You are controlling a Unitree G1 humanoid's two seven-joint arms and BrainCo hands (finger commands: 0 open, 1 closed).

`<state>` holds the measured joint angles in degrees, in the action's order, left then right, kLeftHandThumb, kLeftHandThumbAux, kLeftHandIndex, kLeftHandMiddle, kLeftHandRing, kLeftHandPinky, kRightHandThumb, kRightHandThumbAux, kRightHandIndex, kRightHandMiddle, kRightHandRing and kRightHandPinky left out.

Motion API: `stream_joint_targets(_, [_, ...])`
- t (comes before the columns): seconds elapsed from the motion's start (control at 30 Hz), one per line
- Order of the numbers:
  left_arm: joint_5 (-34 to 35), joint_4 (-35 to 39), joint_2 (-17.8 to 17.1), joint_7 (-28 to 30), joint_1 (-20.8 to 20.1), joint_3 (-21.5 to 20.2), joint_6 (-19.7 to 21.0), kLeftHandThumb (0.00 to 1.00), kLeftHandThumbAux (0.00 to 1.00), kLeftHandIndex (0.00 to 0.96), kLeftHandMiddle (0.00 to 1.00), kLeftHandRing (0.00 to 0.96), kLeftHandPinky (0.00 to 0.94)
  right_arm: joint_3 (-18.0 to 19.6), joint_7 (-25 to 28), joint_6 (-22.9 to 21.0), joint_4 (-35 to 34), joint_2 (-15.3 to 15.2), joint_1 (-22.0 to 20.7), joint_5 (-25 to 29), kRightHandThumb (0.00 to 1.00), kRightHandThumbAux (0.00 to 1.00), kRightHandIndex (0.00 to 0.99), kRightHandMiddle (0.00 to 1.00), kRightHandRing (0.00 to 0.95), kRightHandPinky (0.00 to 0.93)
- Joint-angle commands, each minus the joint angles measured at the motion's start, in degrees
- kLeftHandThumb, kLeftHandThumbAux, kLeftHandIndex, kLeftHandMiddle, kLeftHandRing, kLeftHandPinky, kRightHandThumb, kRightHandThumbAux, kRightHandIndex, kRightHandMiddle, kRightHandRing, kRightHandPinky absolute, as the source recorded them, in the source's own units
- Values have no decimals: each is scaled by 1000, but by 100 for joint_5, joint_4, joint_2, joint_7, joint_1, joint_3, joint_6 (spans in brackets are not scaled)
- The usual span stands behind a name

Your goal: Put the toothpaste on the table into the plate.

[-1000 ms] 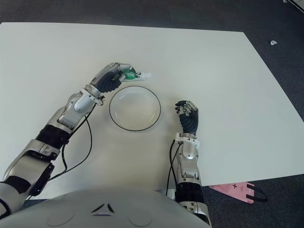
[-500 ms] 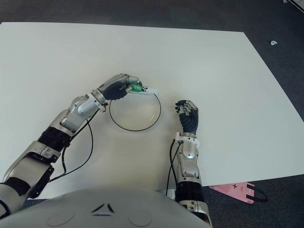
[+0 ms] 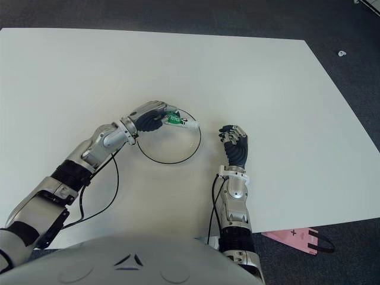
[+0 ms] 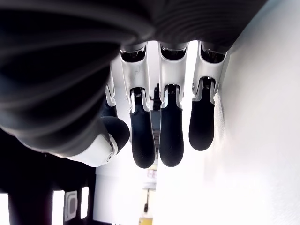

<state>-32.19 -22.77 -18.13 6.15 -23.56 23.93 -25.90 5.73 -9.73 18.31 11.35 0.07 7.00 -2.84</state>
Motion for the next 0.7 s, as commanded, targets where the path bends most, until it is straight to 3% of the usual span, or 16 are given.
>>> stream_joint_targets(0.03, [-200, -82, 7, 7, 33, 116, 151, 949, 652, 383, 503, 529, 800, 8, 0, -281, 201, 63, 220, 26, 709, 727, 429, 503, 504, 511])
stream_joint_targets(0.17, [-237, 50, -13, 89, 77, 108, 290, 951, 647, 398, 523, 525, 766, 4, 6, -290, 193, 58, 222, 21, 709, 727, 429, 503, 504, 511])
stream_joint_targets(0.27, [-191, 331, -77, 338, 133, 94, 534, 950, 643, 405, 529, 519, 660, 3, 10, -285, 189, 57, 224, 22, 708, 727, 428, 503, 502, 507])
stream_joint_targets(0.47, [-143, 703, -102, 666, 209, 70, 993, 924, 648, 405, 513, 542, 576, -19, 6, -329, 65, 60, 277, -6, 708, 727, 428, 498, 497, 497])
stream_joint_targets(0.53, [-183, 822, -149, 749, 218, 89, 1072, 822, 670, 414, 569, 609, 581, -26, 9, -348, 23, 60, 294, -11, 709, 727, 428, 496, 496, 492])
stream_joint_targets(0.57, [-202, 852, -169, 769, 218, 100, 1084, 623, 597, 411, 574, 605, 582, -29, 12, -354, 7, 59, 301, -12, 709, 727, 428, 496, 494, 489])
stream_joint_targets(0.63, [-228, 891, -204, 786, 218, 114, 1084, 446, 535, 409, 578, 601, 583, -37, 19, -349, -11, 55, 310, -17, 709, 727, 428, 495, 492, 486])
stream_joint_targets(0.7, [-239, 925, -237, 783, 222, 120, 1065, 332, 503, 330, 505, 545, 562, -44, 27, -346, -45, 50, 327, -21, 709, 727, 428, 494, 492, 486])
